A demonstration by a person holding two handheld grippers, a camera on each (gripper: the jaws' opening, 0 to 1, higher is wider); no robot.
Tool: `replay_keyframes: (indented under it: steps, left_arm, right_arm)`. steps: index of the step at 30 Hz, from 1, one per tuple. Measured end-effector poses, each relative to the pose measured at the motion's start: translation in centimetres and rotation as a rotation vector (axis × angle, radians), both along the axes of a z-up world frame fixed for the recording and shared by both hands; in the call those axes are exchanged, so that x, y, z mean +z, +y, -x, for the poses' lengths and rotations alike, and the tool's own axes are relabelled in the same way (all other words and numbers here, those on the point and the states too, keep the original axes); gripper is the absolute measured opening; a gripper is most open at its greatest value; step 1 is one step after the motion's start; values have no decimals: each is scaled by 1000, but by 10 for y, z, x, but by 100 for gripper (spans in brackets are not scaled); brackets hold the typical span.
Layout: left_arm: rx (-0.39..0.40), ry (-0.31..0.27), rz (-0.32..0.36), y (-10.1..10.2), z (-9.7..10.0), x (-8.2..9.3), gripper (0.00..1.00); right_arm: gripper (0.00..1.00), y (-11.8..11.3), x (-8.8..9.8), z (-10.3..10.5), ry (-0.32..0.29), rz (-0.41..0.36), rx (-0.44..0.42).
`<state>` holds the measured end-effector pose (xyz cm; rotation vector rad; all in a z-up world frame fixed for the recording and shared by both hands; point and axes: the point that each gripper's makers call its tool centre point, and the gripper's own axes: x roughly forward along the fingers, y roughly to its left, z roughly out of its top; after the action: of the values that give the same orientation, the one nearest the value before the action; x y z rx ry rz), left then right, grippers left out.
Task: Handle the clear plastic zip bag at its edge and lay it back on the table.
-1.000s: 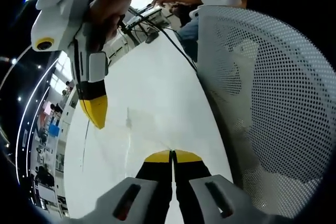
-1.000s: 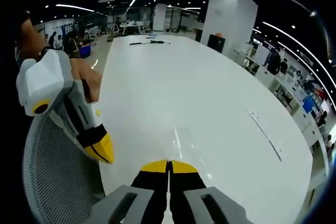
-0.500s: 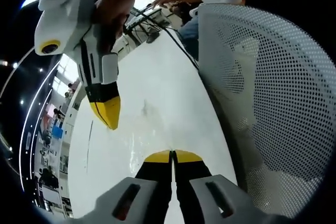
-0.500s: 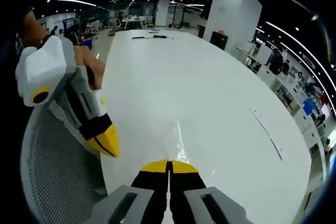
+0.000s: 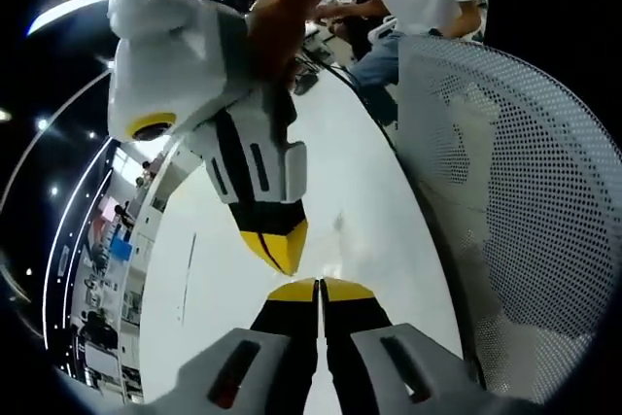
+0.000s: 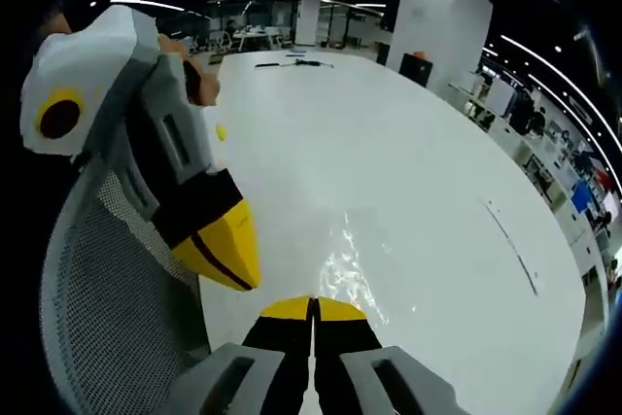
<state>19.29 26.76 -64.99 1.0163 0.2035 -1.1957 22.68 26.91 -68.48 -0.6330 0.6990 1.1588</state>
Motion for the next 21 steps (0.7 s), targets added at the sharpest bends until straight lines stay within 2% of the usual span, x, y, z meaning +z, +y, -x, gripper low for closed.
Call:
replay_keyframes:
  steps: [5, 10, 14, 21]
  left_arm:
    - [2, -10, 1, 7, -3, 8, 3]
    - [9, 7, 11, 19, -8, 15, 14]
    - [9, -1, -10, 31, -12, 18, 18]
    - [5, -4, -91, 52, -19, -2, 20]
  right_arm:
    - [0, 3, -2, 6, 3, 4, 12]
    - [0, 4, -2, 7, 3, 5, 15]
    - [0, 4, -4, 6, -1, 11, 20]
    - [0, 6, -2, 9, -2, 11, 21]
